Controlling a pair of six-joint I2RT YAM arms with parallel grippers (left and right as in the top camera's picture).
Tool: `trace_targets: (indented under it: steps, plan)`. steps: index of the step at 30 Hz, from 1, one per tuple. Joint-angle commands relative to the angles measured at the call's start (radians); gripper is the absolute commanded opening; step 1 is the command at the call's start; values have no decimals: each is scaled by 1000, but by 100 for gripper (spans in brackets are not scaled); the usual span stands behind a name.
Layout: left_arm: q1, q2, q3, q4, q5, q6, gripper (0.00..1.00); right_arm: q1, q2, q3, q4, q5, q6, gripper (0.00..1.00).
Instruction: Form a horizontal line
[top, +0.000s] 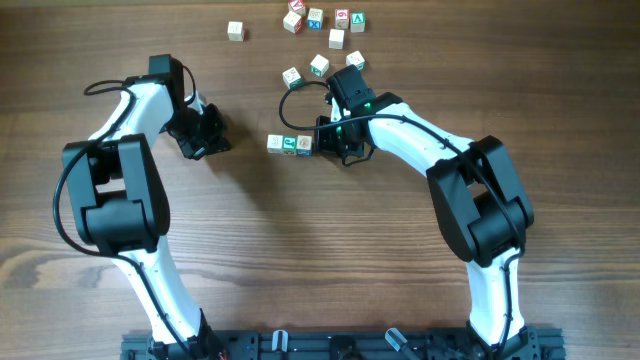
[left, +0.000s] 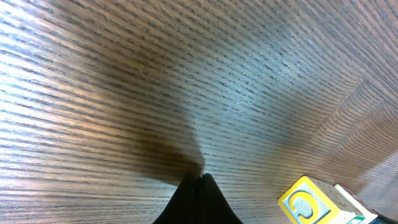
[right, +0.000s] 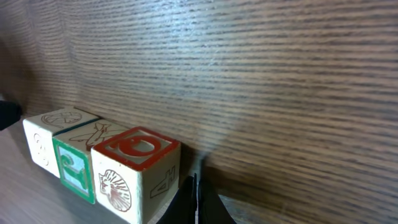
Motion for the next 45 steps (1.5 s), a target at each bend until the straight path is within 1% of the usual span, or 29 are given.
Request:
trace_targets:
  steps: [1,22,45]
  plan:
    - [6,22,-15,-5,-89,-6,4,-1,-38,13,6,-35,11,4]
    - [6,22,-15,-4,-89,-6,4,25,-38,13,59,-61,11,4]
    - [6,22,-15,3,-89,-6,4,29,-37,13,68,-60,11,5]
